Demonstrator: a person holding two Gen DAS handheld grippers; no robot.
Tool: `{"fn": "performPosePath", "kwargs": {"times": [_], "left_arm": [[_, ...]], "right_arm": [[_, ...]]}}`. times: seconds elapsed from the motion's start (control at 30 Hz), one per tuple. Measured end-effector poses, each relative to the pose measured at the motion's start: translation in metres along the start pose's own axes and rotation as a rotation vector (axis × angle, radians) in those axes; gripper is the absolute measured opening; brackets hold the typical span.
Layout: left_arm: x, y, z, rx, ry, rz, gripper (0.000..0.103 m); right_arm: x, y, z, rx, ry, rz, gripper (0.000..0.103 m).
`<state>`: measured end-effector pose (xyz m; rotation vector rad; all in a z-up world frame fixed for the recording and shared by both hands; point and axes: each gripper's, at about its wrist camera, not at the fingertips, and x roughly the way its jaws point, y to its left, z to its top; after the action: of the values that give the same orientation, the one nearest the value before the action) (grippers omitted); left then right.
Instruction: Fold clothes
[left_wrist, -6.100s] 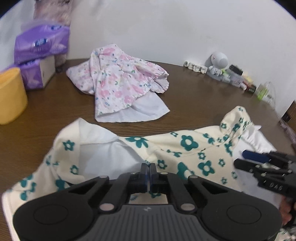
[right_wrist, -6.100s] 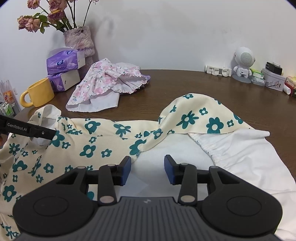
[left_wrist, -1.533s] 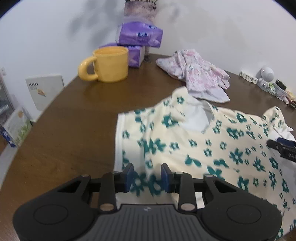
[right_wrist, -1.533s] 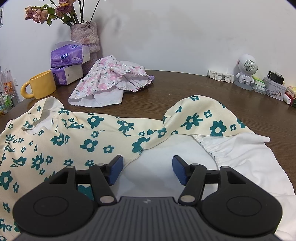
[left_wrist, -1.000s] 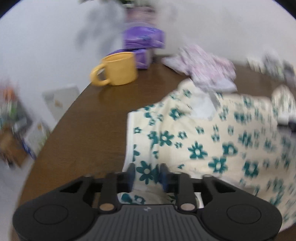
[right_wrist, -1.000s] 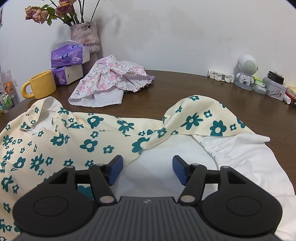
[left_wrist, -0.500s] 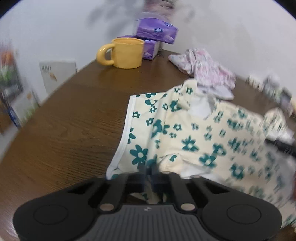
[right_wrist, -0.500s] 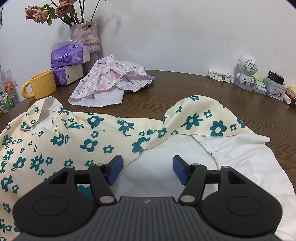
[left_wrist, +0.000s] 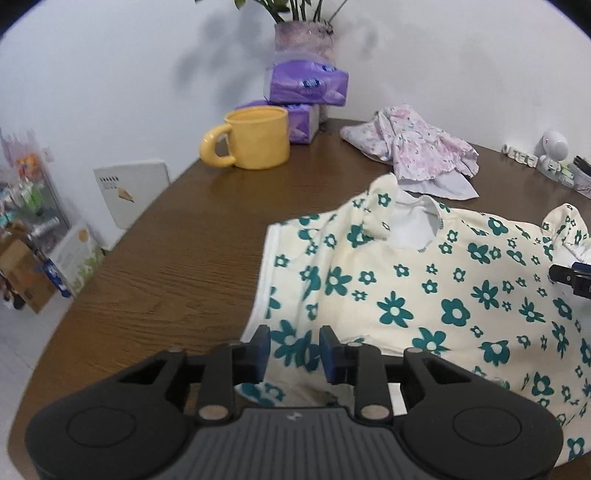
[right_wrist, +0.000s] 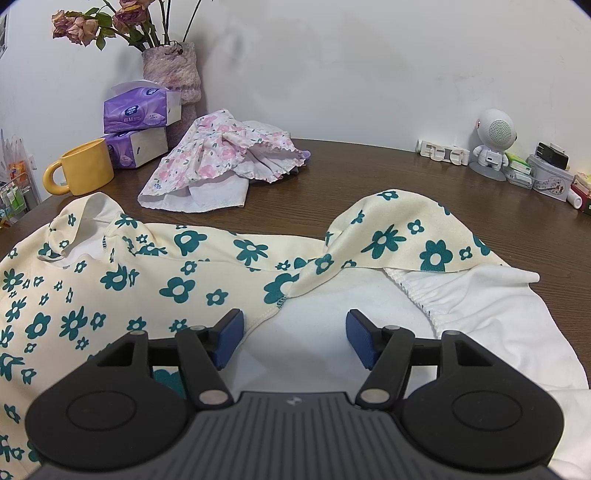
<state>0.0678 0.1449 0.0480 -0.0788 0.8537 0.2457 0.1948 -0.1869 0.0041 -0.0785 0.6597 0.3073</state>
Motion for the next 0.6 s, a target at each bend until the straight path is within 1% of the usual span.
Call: {"fn": "performPosePath", "kwargs": {"times": [0.03, 0.07, 0.1, 0.17, 0.2, 0.27, 0.3, 0.33, 0.37, 0.4, 0.5, 0.57, 0.6], "left_arm": [[0.004, -0.002, -0.001, 0.014, 0.012, 0.007, 0.026], [0.007, -0.004, -0.003, 0.029, 0.023, 0.015, 0.020], [0.009, -0.006, -0.004, 0.053, 0.028, 0.025, 0.008], [0.008, -0.012, -0.005, 0.093, 0.024, 0.045, 0.008], [0.007, -0.012, -0.002, 0.095, 0.017, 0.036, 0.008], [0.006, -0.010, 0.007, 0.080, 0.000, -0.001, 0.011], [0.006, -0.008, 0.016, 0.053, -0.011, -0.029, 0.024], [0.006, -0.005, 0.026, 0.026, -0.021, -0.058, 0.040], [0.006, -0.003, 0.035, -0.002, -0.032, -0.086, 0.046], [0.009, -0.003, 0.046, -0.016, -0.044, -0.093, 0.048], [0.029, -0.006, 0.075, -0.030, -0.044, -0.077, 0.048], [0.048, -0.004, 0.088, -0.078, -0.001, -0.091, 0.047], [0.056, -0.002, 0.092, -0.102, 0.019, -0.106, 0.045]], "right_arm": [[0.000, 0.000, 0.000, 0.000, 0.000, 0.000, 0.063], [0.000, 0.000, 0.000, 0.000, 0.000, 0.000, 0.063], [0.000, 0.000, 0.000, 0.000, 0.000, 0.000, 0.063], [-0.001, 0.000, 0.000, 0.000, 0.000, 0.000, 0.063], [-0.001, 0.000, 0.000, -0.001, 0.000, 0.000, 0.063], [-0.001, 0.000, 0.000, -0.004, 0.000, 0.001, 0.064], [-0.001, 0.000, 0.000, -0.004, 0.000, 0.001, 0.064], [-0.001, 0.001, 0.000, -0.005, 0.000, 0.001, 0.064], [-0.001, 0.001, 0.000, -0.005, 0.000, 0.001, 0.064], [-0.001, 0.001, 0.000, -0.005, 0.000, 0.001, 0.064], [0.000, 0.001, 0.000, -0.005, 0.000, 0.001, 0.064], [0.000, 0.001, 0.000, -0.005, 0.000, 0.001, 0.064], [0.000, 0.001, 0.000, -0.005, 0.000, 0.002, 0.064]]}}
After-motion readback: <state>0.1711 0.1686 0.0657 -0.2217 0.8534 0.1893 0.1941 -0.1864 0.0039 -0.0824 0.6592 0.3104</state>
